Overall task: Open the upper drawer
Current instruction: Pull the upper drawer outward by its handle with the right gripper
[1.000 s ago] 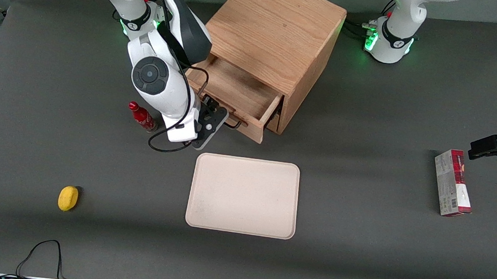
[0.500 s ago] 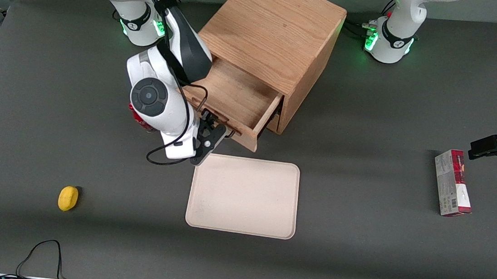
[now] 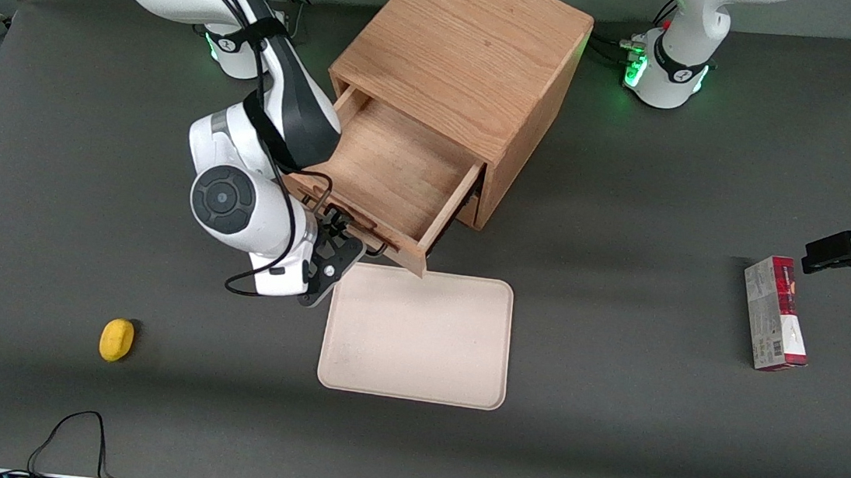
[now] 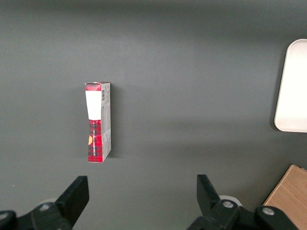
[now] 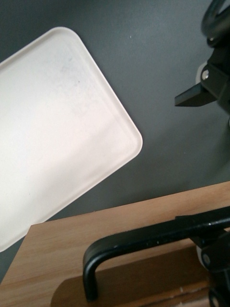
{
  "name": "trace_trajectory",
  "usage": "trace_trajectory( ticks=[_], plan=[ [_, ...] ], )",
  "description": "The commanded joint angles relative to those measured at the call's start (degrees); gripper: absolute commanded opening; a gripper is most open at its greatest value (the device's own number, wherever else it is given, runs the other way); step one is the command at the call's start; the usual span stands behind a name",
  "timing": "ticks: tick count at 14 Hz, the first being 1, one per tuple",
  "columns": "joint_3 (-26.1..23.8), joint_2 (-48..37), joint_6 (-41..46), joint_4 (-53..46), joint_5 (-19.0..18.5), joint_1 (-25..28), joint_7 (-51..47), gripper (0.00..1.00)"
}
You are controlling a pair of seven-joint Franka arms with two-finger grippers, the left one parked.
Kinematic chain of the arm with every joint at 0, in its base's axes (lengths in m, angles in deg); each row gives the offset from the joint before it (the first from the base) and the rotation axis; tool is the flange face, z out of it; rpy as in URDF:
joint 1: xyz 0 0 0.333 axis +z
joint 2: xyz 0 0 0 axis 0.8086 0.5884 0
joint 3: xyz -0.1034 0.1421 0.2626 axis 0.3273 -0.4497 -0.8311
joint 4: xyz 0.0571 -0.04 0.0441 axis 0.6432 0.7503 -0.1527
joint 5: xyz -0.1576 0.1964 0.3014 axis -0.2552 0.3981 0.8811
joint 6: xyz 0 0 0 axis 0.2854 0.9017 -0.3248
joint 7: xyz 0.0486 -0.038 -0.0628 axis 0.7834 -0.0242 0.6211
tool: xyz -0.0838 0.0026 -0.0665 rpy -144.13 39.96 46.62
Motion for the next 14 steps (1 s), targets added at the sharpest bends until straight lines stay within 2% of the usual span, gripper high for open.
trace_trajectory(
  ticks=[1, 14],
  plan=[
    [-0.22, 2.63, 1.89, -4.47, -0.34, -1.00, 2.81, 1.00],
    [-0.66, 5.18, 2.07, -8.34, 0.19, -4.96, 3.25, 1.00]
  ],
)
